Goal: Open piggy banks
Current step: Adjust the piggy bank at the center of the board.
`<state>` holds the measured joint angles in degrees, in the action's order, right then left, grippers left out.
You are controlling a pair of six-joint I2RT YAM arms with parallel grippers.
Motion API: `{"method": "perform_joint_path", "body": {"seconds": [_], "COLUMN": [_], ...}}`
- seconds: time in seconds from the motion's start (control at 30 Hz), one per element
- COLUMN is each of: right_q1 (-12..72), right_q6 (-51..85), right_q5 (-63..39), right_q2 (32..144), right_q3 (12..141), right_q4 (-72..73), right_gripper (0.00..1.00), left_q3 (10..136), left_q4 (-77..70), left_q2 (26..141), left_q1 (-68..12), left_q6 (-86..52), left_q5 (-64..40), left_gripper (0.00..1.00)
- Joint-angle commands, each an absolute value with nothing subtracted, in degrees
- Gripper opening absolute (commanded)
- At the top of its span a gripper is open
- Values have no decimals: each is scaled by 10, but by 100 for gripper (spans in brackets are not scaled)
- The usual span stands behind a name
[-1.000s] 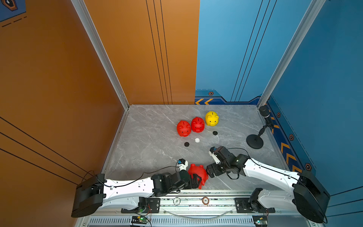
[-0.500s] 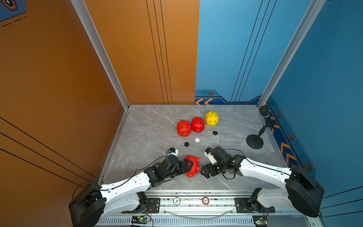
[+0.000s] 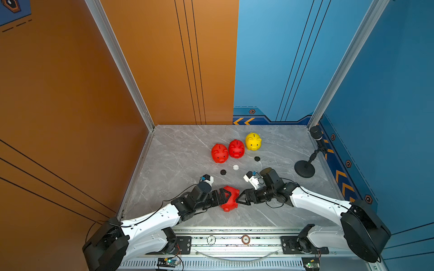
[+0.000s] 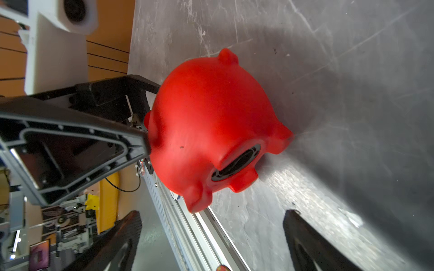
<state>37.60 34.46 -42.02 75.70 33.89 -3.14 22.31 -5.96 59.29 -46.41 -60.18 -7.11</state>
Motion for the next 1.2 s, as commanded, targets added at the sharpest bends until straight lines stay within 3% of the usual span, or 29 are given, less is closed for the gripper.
{"method": "perform_joint_path", "body": {"seconds": [0.0, 0.4, 0.63, 1.17], "right_q1": [379, 427, 477, 580], "right_q6": [461, 573, 611, 637], "right_q5": [-423, -323, -207, -19], "right_q2": [777, 783, 783, 888], "right_q3": [317, 322, 356, 481], "right_q4": [87, 125, 55, -72], "right_gripper": [91, 95, 96, 100], "left_q3": [209, 201, 177, 155], "left_q4": [-45, 94, 119, 139], "left_q2": [566, 420, 359, 308], "left_q1": [-450, -369, -321, -299], "left_q6": [-587, -574, -567, -532], "left_q5": [-78, -24, -55, -86], "left_gripper": [98, 98, 98, 98]}}
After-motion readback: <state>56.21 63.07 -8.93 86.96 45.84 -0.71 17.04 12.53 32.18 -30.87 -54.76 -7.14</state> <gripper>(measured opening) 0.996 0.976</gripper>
